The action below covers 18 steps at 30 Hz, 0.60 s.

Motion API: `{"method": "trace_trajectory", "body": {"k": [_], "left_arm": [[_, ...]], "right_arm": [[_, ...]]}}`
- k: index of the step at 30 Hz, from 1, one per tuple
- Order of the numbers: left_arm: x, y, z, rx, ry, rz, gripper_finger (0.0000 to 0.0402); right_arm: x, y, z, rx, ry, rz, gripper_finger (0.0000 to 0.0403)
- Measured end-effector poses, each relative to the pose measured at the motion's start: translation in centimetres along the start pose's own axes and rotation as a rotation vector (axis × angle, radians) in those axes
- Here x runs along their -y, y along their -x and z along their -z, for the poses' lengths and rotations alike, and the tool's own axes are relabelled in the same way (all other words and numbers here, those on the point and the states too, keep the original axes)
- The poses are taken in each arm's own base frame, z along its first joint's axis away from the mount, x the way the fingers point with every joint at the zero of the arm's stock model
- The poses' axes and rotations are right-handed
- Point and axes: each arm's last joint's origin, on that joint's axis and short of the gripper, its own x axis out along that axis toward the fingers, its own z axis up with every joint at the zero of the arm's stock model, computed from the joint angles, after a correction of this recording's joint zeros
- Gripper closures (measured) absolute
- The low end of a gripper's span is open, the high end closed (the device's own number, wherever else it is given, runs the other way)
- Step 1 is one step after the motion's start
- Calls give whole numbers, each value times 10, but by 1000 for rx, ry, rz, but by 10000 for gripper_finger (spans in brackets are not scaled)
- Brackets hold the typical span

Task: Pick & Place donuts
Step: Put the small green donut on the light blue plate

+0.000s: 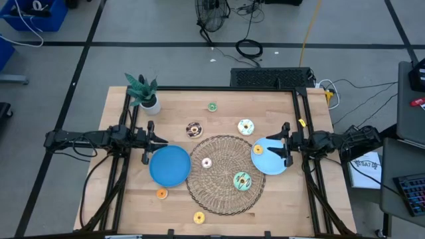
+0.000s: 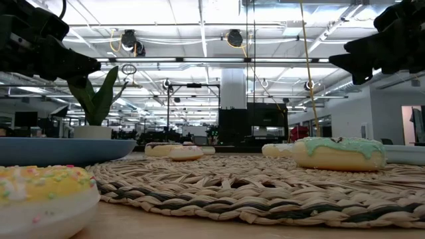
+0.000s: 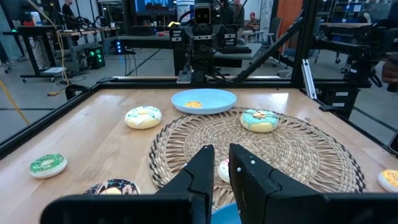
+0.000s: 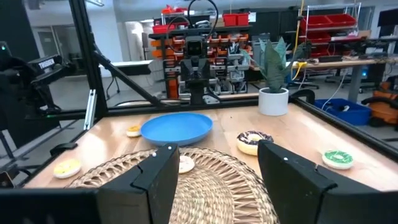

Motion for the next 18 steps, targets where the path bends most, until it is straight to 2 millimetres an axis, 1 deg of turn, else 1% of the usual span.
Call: {"method": "trace_trajectory", "body": {"k": [15, 16, 18], "left_arm": [[0, 0, 0, 2, 3, -4, 350], [-1, 0, -2, 21, 5, -35, 350], [-5, 1, -9, 85, -61, -173, 350]], "right_arm": [[0, 0, 0, 1, 12, 0, 197], [0, 0, 0, 1, 12, 0, 197], [0, 0, 0, 1, 12, 0, 197]]}}
